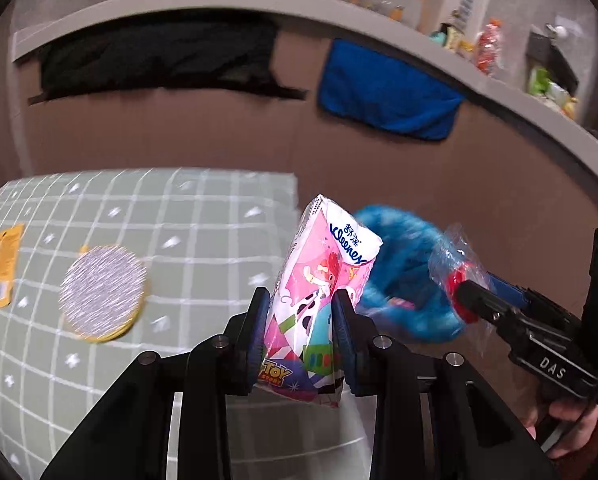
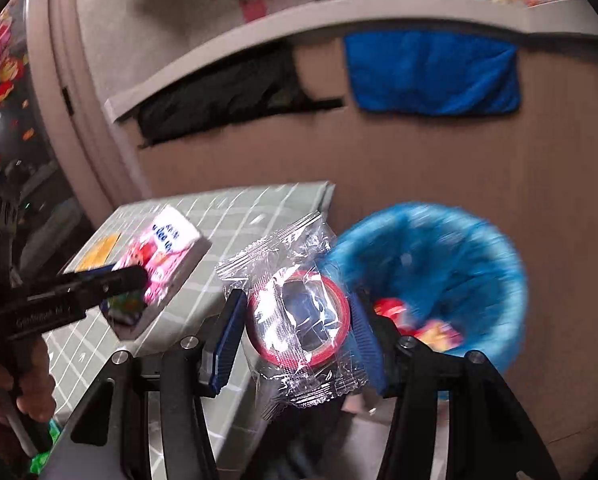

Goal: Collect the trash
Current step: 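Carry the tape roll and Kleenex pack over the blue-lined bin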

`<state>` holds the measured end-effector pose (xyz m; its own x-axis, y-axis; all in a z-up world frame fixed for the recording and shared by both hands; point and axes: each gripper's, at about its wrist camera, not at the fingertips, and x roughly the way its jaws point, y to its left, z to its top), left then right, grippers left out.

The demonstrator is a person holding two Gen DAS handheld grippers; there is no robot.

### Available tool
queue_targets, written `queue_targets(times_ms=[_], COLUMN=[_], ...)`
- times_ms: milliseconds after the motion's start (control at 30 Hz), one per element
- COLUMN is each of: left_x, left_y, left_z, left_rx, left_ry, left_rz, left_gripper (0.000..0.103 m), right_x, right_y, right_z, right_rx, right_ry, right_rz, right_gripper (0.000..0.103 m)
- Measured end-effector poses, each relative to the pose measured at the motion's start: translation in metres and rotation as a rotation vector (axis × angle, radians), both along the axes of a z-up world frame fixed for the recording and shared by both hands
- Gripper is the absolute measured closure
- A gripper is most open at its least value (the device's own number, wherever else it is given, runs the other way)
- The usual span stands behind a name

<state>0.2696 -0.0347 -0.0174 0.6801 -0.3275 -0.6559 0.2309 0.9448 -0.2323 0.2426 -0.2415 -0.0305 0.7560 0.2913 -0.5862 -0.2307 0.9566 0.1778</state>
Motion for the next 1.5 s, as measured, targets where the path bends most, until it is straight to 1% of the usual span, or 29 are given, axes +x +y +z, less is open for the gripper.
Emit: queue_targets(times_ms=[133,167,300,467,567,700,933,1233,1500], left_x=[0.006,0.008,0.016,0.028,0.032,0.038,0.050,0.060,0.065], left_y=[-0.040,-0.055,-0.101,-0.136,-0.148,-0.152,-0.151,-0.153,-0.147], left_z=[0.019,0.025,0.035,0.035,0.032,0.025,0.003,-0.012,-0.023], left_rx=[-0.004,-0.002,0.035,0.042,0.057,0.057,0.067,0.073,0.072], left_ry=[-0.050,-0.069,-0.132,-0.128,-0.136,-0.129,-0.082,-0.057,-0.041], left_rz=[-0.036,-0.052,-0.087,-0.118,-0.125,-0.124,-0.110,-0.096,-0.068], left_gripper=[0.070,0.070,0.070,0.070,0.070,0.070,0.070,0.070,0.070], right_x=[-0.004,-0.004,-0.002,0.007,0.013,0.021,0.029,0.041,0.051], right_y=[-0.044,-0.053,-0.084,-0.112,-0.119,-0.126,-0.134,-0.143,-0.141], right_z=[0.022,0.027,0.041,0.050,0.051,0.044,0.029,0.012,-0.002], right_rx=[0.001,-0.006,-0.016,-0.042,-0.036,-0.031,-0.011,0.015,0.028], right_ry=[-0.071,-0.088,-0.133,-0.166,-0.169,-0.159,-0.130,-0.087,-0.057], right_rz=[-0.079,-0.098,-0.154,-0.195,-0.204,-0.208,-0.211,-0.219,-0.207], right_gripper=[0.054,0.054,0.054,0.054,0.054,0.054,0.054,0.054,0.054])
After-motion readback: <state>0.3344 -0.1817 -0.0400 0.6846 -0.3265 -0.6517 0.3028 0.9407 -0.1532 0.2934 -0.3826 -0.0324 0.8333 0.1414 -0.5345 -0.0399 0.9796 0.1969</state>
